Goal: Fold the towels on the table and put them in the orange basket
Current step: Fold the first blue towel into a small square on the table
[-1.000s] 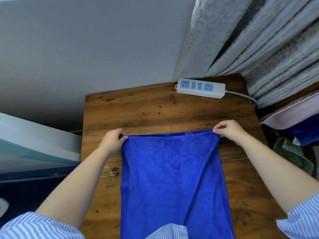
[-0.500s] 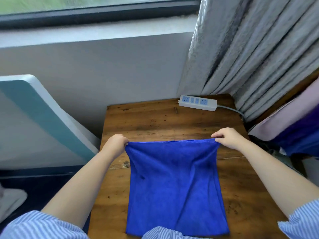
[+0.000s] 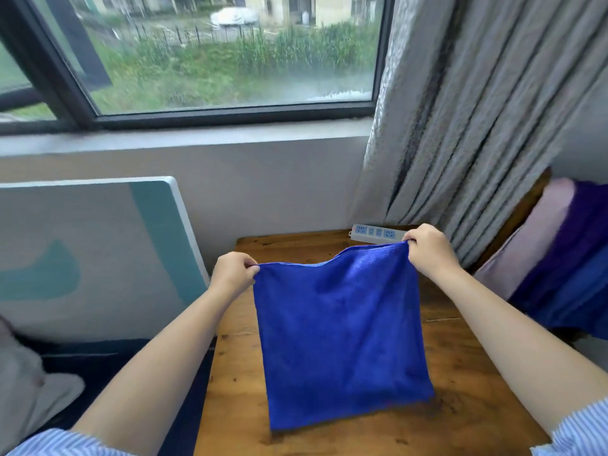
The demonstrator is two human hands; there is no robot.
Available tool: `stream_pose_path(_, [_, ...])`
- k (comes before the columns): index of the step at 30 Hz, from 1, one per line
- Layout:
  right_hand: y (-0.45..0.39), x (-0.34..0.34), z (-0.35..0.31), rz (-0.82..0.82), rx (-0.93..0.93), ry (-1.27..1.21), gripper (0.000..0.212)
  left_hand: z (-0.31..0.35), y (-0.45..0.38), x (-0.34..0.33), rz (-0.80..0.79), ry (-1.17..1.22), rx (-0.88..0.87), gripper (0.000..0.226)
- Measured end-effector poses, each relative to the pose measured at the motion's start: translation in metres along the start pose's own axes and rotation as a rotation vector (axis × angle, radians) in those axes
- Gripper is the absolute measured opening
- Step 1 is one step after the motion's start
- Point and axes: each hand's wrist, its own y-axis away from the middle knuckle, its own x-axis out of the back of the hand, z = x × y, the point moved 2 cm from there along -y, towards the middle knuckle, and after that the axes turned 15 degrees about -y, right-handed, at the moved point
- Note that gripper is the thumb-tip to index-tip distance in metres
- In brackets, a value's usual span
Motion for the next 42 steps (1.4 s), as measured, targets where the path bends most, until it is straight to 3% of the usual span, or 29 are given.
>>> stream_pose_path(7, [-0.017, 0.071, -0.067, 0.364, 0.078, -0.193, 0.029, 0.025, -0.006, 0.085, 0.371, 0.225, 0.028, 0.021])
stream_pose_path(15, [-0.014, 0.111, -0.100, 0.541, 0.090, -0.387, 0.031, 0.037, 0.010, 0.132, 0.661, 0.250, -0.006, 0.022])
stream_pose_path(17, [-0.013, 0.114, -0.095, 0.475, 0.084, -0.326, 0.030, 0.028, 0.009, 0.136, 0.581, 0.088, -0.012, 0.022])
stream_pose_path(20, [-0.010, 0.105, -0.090, 0.245, 0.078, -0.145, 0.030, 0.018, 0.009, 0.129, 0.331, -0.199, 0.003, 0.023])
stream_pose_path(25, [0.003, 0.109, -0.089, 0.484, 0.184, -0.218, 0.028, 0.027, 0.017, 0.136, 0.579, 0.033, -0.020, 0.020])
stream_pose_path(28, [-0.004, 0.105, -0.079, 0.247, 0.070, -0.119, 0.028, 0.023, 0.013, 0.129, 0.387, -0.214, -0.011, 0.020])
stream_pose_path(31, [-0.007, 0.104, -0.074, 0.172, 0.020, -0.107, 0.026, 0.015, 0.013, 0.118, 0.319, -0.388, -0.046, 0.020])
stream_pose_path(34, [-0.010, 0.095, -0.073, 0.133, -0.006, -0.084, 0.026, 0.008, 0.011, 0.110, 0.301, -0.356, -0.036, 0.017])
stream_pose_path(38, [-0.019, 0.075, -0.067, 0.083, -0.123, -0.171, 0.028, 0.003, 0.002, 0.099, 0.142, -0.050, 0.046, 0.014])
stream_pose_path(42, [-0.038, 0.055, -0.067, 0.141, -0.129, -0.177, 0.028, 0.005, -0.015, 0.096, 0.108, 0.092, 0.165, 0.014])
